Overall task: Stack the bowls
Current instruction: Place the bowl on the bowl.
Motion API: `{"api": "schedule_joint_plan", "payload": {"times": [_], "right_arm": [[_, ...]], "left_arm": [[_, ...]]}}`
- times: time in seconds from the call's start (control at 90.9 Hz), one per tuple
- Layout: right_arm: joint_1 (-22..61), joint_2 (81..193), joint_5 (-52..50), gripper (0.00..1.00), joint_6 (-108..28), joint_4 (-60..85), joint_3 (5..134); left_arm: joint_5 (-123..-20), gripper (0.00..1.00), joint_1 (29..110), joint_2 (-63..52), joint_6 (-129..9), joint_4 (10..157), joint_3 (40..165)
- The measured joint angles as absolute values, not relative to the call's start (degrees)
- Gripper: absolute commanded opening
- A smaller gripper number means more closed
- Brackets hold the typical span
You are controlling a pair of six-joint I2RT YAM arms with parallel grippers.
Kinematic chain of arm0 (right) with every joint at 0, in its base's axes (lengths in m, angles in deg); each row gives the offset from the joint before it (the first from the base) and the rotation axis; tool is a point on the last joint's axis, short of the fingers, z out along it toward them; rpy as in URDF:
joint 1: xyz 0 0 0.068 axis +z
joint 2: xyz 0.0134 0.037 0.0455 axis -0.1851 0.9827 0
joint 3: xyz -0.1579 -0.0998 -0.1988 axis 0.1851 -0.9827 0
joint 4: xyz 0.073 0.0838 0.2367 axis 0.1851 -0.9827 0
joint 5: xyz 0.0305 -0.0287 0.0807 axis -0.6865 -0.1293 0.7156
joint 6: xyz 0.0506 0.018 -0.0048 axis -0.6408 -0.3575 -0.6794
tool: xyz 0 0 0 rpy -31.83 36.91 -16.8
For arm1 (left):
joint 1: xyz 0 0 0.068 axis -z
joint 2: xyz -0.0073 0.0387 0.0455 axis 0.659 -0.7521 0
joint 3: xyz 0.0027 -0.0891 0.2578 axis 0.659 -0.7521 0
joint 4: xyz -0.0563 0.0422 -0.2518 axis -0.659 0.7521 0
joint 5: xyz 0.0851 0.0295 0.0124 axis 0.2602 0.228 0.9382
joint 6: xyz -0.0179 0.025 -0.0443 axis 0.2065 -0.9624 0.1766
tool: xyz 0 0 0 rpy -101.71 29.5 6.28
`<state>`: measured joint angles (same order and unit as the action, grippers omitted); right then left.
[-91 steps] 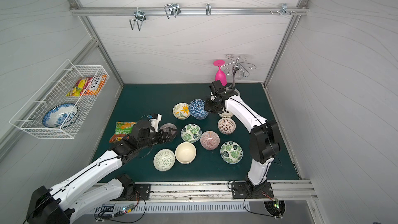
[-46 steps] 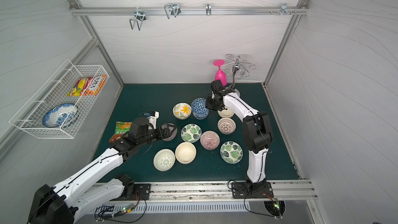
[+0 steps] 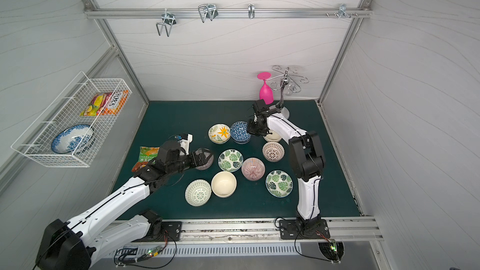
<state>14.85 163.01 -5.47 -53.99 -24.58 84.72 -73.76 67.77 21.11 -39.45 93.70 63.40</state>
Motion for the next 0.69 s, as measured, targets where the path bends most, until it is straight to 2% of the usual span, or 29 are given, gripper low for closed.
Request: {"api": "schedule_joint_plan", "payload": {"times": [0.451, 0.693], "right_arm": [[14.8, 164.2, -5.5, 0.00, -54.0, -24.3, 84.7], [14.8, 164.5, -5.4, 0.27, -54.0, -24.3, 84.7]], "left_arm": [[-74.6, 1.00, 67.1, 20.6, -39.1, 93.3, 63.4], [-74.7, 1.00, 67.0, 20.6, -38.7, 93.3, 63.4]]}}
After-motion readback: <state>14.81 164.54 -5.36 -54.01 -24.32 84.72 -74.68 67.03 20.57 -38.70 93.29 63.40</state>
